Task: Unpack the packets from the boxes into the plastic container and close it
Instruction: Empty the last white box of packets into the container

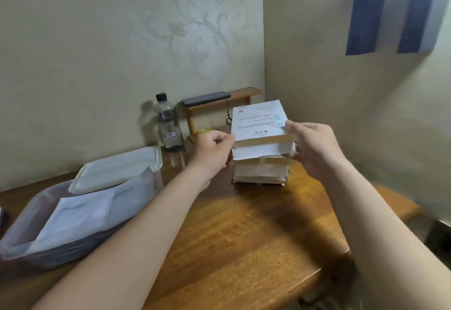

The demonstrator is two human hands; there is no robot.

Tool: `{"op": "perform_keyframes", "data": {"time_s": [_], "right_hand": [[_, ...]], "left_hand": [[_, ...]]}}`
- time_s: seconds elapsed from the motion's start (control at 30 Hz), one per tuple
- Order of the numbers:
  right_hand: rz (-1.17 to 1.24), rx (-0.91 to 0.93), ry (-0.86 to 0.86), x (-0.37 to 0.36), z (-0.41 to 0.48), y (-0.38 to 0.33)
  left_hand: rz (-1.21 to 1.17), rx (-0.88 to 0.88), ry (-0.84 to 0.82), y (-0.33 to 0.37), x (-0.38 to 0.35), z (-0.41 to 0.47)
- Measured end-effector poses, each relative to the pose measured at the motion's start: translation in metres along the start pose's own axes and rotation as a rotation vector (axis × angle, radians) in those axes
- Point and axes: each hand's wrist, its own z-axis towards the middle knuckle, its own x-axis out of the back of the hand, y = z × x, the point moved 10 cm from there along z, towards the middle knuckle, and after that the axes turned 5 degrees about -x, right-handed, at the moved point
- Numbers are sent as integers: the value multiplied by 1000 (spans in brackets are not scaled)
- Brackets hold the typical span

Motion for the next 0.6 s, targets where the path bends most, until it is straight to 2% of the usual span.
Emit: {"op": "perform_keyframes", "data": {"time_s": [0.23, 0.6], "right_hand": [[-271, 160, 160, 10, 15, 19], [-331, 126, 187, 16, 25, 40]], "left_hand": [[42, 7, -13, -21, -18, 16], [90, 21, -29, -40, -30, 21]]}}
